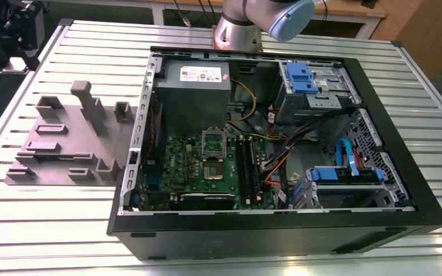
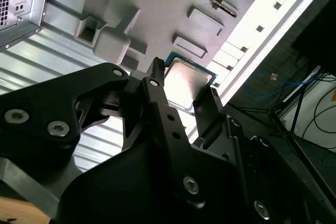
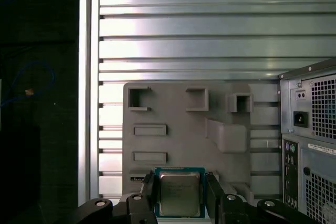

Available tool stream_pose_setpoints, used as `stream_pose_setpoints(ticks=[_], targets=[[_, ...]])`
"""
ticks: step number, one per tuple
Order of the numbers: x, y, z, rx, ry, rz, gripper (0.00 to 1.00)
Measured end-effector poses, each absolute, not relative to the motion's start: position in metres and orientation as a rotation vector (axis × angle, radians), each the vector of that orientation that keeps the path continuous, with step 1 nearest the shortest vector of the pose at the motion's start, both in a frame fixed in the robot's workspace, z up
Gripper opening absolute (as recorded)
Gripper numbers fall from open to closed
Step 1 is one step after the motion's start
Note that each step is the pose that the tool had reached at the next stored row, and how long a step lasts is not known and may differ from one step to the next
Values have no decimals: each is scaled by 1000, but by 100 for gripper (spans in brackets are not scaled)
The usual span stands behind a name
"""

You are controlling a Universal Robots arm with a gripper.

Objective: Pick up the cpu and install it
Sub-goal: 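Pick up the cpu and move it towards the insertion slot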

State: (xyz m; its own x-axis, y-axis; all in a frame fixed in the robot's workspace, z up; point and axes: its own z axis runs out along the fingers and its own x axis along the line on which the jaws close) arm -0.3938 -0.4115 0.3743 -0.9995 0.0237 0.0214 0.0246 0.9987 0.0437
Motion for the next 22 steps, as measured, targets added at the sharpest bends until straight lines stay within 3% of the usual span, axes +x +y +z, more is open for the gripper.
stream_pose_setpoints(ticks=[22], targets=[[-388,-412,374,-38,-3120,-69,47]])
